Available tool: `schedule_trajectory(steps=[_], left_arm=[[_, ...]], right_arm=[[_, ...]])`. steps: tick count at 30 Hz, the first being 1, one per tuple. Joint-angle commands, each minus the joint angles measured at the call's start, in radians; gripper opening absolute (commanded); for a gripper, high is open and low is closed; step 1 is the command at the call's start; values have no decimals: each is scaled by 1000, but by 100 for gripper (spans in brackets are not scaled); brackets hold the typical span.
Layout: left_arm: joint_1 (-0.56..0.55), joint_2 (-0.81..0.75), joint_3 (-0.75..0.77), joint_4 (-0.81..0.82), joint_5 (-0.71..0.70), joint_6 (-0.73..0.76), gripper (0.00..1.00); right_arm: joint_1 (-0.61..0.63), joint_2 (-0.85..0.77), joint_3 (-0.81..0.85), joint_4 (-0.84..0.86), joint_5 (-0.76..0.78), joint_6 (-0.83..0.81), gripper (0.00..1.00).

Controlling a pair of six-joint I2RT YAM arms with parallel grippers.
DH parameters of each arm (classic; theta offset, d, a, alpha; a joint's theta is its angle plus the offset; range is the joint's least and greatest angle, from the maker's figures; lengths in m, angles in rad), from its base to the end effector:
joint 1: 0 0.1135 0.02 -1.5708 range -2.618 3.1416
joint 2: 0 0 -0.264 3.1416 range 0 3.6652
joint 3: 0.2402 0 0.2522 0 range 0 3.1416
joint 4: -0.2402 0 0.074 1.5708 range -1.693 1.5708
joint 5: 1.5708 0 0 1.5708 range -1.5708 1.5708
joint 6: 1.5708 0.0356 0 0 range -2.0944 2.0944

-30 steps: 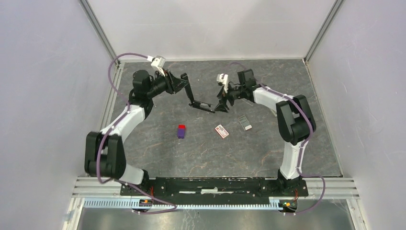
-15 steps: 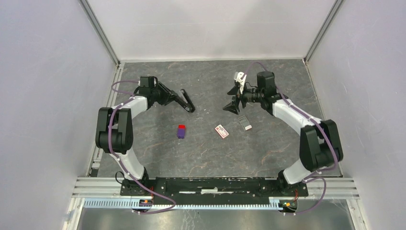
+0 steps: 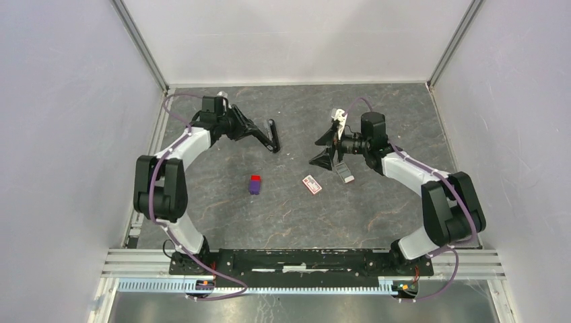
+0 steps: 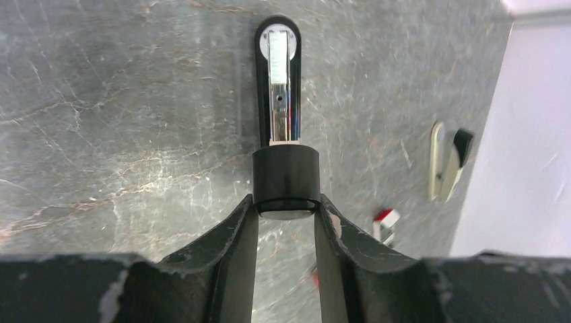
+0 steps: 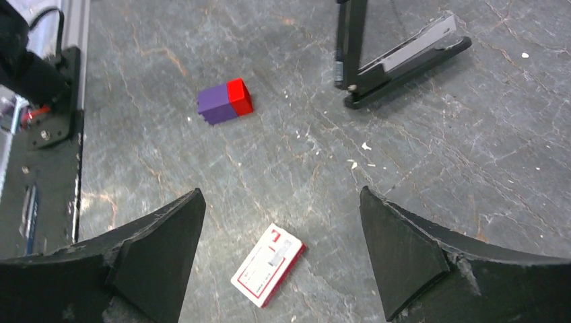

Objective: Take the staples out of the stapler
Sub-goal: Pick up the stapler from the center of the board.

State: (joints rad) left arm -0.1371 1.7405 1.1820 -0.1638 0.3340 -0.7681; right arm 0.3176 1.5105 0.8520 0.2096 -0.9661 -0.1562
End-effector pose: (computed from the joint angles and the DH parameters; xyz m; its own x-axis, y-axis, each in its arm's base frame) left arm 0.3797 -0.0642 0.2236 -0.7300 -0.5619 -0.3891 -0.1869 0.7117 -0.6772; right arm 0.2943 0.1276 0.2337 -0.2701 -0.1819 -0.9455 -0.9350 0.2838 0.2125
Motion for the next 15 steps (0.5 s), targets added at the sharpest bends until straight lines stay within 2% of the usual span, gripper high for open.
schedule_trajectory(steps=[1, 3, 6, 8, 9, 11, 13, 15], left_arm=[[-14, -150, 65, -37, 93, 345, 2], [-37, -186, 85, -77, 102, 473, 2], [-85, -261, 73, -80, 126, 689, 2], [-138, -314, 50, -79, 83, 865, 2], [-161, -340, 29, -78, 65, 965, 2], [-213, -391, -35, -29, 14, 1132, 2], [-243, -427, -104, 46, -23, 1254, 2], [-253, -444, -138, 99, -66, 1313, 2]], right_arm=[[3, 49, 14, 226, -5, 216, 92], [7, 79, 46, 233, 40, 218, 92], [10, 150, 101, 293, 59, 317, 92], [10, 193, 108, 412, 41, 426, 93], [11, 212, 107, 479, 28, 477, 97], [13, 229, 107, 571, -5, 507, 98], [12, 222, 114, 569, -30, 412, 98], [6, 209, 155, 398, 18, 277, 98]])
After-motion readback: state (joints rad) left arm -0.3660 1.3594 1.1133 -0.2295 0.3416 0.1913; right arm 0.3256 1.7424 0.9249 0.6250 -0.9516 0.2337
